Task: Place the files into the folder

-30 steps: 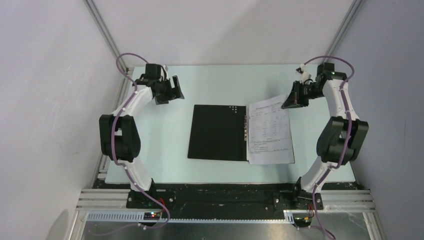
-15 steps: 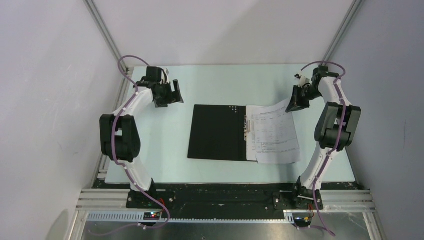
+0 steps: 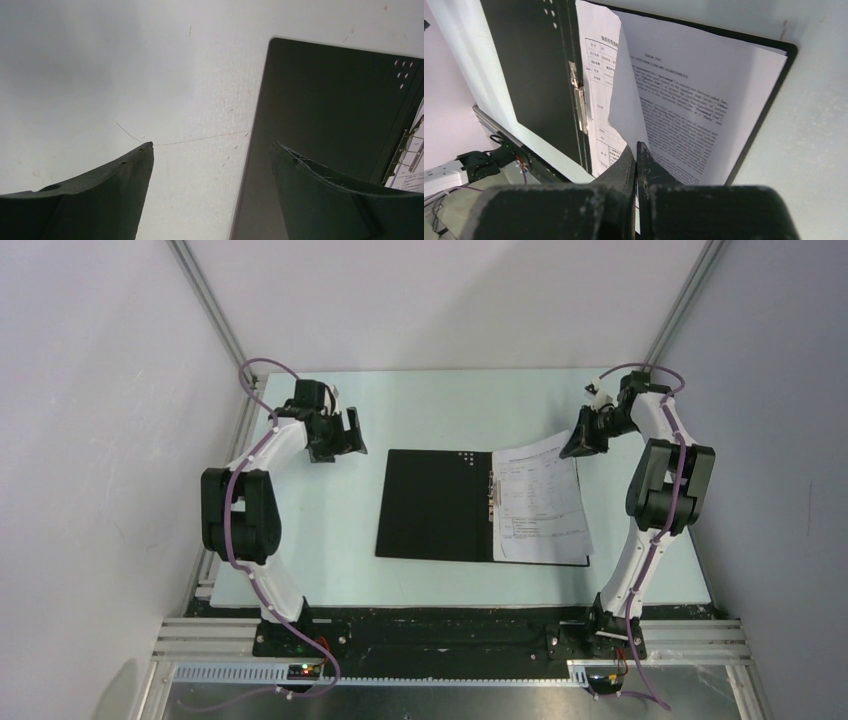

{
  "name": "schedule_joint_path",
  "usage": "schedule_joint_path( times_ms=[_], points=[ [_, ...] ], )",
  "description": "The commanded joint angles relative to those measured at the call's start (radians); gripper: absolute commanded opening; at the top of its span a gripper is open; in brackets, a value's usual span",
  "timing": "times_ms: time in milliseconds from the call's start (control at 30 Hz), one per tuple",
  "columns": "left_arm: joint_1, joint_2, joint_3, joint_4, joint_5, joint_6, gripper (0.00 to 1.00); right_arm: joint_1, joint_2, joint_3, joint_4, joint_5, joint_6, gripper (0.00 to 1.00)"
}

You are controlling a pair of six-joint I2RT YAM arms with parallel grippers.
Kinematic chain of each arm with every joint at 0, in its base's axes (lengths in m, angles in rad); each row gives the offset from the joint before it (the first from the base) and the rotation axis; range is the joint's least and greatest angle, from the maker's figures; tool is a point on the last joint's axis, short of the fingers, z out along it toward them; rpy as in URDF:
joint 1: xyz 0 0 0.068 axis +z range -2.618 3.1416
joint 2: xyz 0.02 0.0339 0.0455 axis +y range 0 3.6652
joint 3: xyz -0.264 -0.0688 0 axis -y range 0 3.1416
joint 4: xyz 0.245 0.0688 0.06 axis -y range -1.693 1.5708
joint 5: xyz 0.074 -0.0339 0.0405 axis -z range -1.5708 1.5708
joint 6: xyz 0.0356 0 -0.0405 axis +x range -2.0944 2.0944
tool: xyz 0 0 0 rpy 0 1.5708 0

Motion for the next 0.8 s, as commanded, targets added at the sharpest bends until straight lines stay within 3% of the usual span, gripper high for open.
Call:
schedule_joint_path(
  times_ms=[0,767],
  points=[
    [0.0,-0.037,0.004,0.012,-0.019,0.003,0.91,0.014,0.013,0.034,0.024,-0.058,0.05,0.0],
    [0.0,-0.033,-0.006,0.013,-0.019,0.004,0.91,0.02,-0.015,-0.04,0.026,0.005,0.109,0.0]
  ],
)
